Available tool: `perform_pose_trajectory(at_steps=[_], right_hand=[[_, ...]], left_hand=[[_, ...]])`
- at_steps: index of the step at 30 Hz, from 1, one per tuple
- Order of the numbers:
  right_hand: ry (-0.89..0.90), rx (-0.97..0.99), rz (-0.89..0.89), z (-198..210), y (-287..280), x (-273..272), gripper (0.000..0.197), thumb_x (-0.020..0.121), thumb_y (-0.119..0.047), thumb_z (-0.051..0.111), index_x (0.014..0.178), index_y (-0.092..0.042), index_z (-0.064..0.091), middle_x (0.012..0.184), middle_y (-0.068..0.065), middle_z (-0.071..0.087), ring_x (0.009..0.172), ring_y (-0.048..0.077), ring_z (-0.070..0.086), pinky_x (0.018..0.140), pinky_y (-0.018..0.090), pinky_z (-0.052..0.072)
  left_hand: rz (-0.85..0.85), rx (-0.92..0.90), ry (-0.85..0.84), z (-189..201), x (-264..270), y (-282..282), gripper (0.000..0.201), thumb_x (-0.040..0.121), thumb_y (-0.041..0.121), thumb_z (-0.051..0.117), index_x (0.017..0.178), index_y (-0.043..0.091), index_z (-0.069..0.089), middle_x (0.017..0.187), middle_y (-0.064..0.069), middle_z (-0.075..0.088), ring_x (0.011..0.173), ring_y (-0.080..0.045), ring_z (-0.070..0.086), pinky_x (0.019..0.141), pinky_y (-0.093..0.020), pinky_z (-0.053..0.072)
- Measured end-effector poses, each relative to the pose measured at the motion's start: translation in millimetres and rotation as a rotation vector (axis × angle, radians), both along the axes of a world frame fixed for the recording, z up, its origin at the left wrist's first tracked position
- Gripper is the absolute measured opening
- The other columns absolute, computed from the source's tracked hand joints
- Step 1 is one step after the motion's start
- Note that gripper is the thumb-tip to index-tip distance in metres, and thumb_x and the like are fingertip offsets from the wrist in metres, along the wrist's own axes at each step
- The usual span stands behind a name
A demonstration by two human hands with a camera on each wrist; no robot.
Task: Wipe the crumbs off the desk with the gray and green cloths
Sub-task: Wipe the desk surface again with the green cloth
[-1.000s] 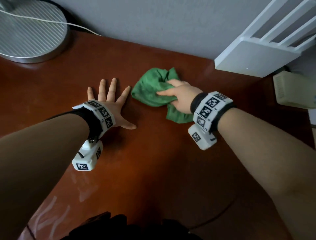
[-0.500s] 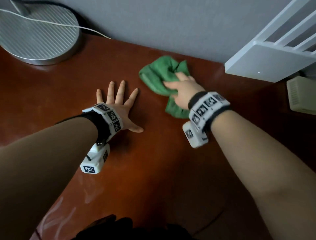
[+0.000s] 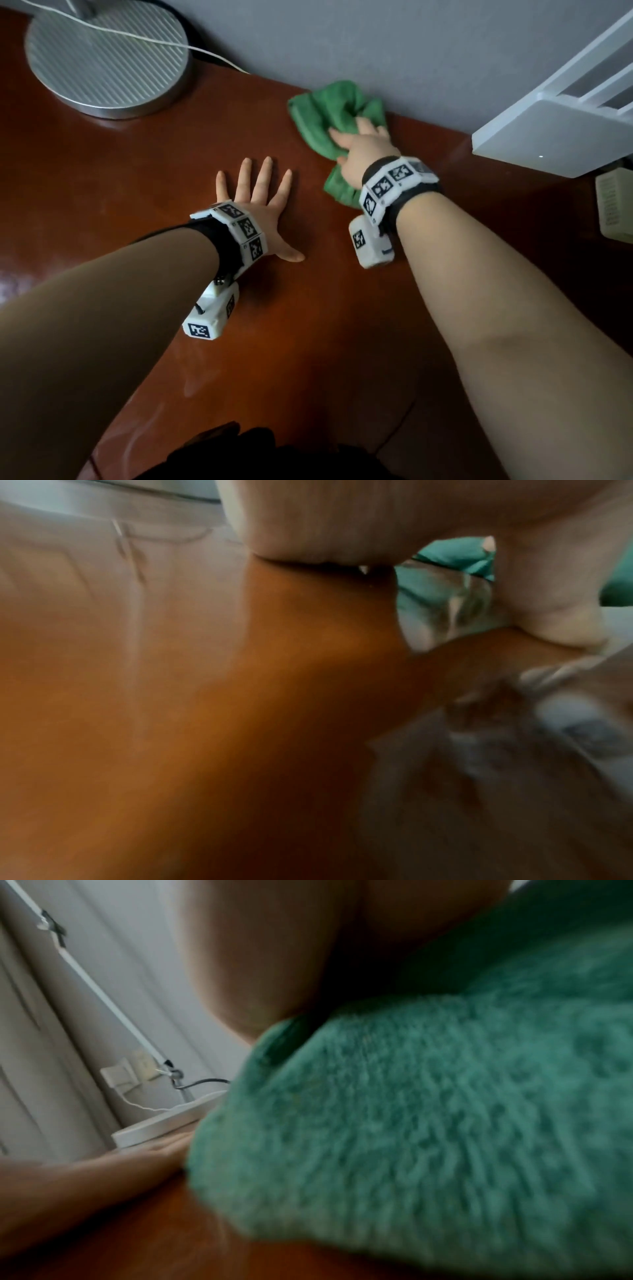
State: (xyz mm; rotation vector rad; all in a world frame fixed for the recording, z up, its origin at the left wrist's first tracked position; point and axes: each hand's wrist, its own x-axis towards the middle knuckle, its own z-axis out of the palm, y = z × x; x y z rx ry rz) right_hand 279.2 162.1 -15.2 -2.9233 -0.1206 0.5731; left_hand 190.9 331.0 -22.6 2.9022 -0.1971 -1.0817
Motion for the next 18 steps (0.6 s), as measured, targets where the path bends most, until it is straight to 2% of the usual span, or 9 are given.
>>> perform_pose_trajectory(at_steps=[4, 6, 9, 11, 14, 18], right_hand=[[0.059, 0.096, 0.154, 7.9, -13.6, -30.6, 0.045, 0.092, -0.022, 0.050, 0.135, -0.036, 0.047, 0.153, 0.000, 0.025, 0.137, 0.026, 0.029, 0.114, 0.025, 0.022], [0.077, 0.133, 0.095, 16.5, -26.2, -23.3, 0.043, 0.091, -0.020, 0.054, 0.133, -0.030, 0.052, 0.149, 0.004, 0.034, 0.134, 0.025, 0.038, 0.111, 0.022, 0.026], [-0.004, 0.024, -0.204, 22.6, -36.0, 3.9, 0.047, 0.094, -0.027, 0.048, 0.140, -0.031, 0.042, 0.147, 0.009, 0.032, 0.132, 0.033, 0.036, 0.111, 0.033, 0.028], [0.012, -0.102, -0.309, 20.0, -21.6, 15.9, 0.050, 0.095, -0.033, 0.043, 0.144, -0.033, 0.032, 0.147, 0.011, 0.027, 0.131, 0.038, 0.031, 0.111, 0.042, 0.027], [0.054, -0.182, -0.247, 11.9, 15.3, 23.8, 0.057, 0.094, -0.038, 0.043, 0.146, -0.037, 0.020, 0.152, 0.007, 0.015, 0.135, 0.036, 0.021, 0.110, 0.047, 0.023], [0.035, -0.120, 0.003, 9.2, 42.9, 13.6, 0.060, 0.093, -0.027, 0.044, 0.145, -0.044, 0.019, 0.156, -0.002, 0.008, 0.138, 0.030, 0.016, 0.112, 0.045, 0.024]], left_hand=[[0.008, -0.048, -0.075, 0.2, -4.7, 8.0, 0.133, 0.060, 0.078, 0.060, 0.145, 0.018, -0.024, 0.152, -0.005, -0.030, 0.141, -0.026, -0.025, 0.113, -0.052, -0.011], [0.039, -0.068, -0.093, 2.0, -7.5, 22.5, 0.130, 0.062, 0.075, 0.060, 0.144, 0.022, -0.025, 0.151, -0.009, -0.032, 0.141, -0.026, -0.026, 0.114, -0.047, -0.011], [0.196, -0.054, -0.126, 9.7, -5.9, 53.7, 0.126, 0.060, 0.078, 0.058, 0.142, 0.033, -0.026, 0.150, -0.007, -0.034, 0.140, -0.027, -0.028, 0.113, -0.050, -0.011], [0.289, -0.027, -0.093, 11.1, -5.6, 75.2, 0.126, 0.058, 0.081, 0.057, 0.143, 0.034, -0.024, 0.151, -0.006, -0.032, 0.140, -0.027, -0.027, 0.113, -0.052, -0.011], [0.271, 0.019, -0.030, 4.0, -9.6, 91.0, 0.125, 0.057, 0.084, 0.052, 0.142, 0.035, -0.025, 0.150, -0.004, -0.035, 0.139, -0.025, -0.028, 0.113, -0.052, -0.012], [0.263, 0.033, -0.029, 0.1, -9.7, 90.4, 0.126, 0.057, 0.085, 0.051, 0.141, 0.035, -0.027, 0.149, -0.003, -0.035, 0.139, -0.026, -0.028, 0.112, -0.053, -0.011]])
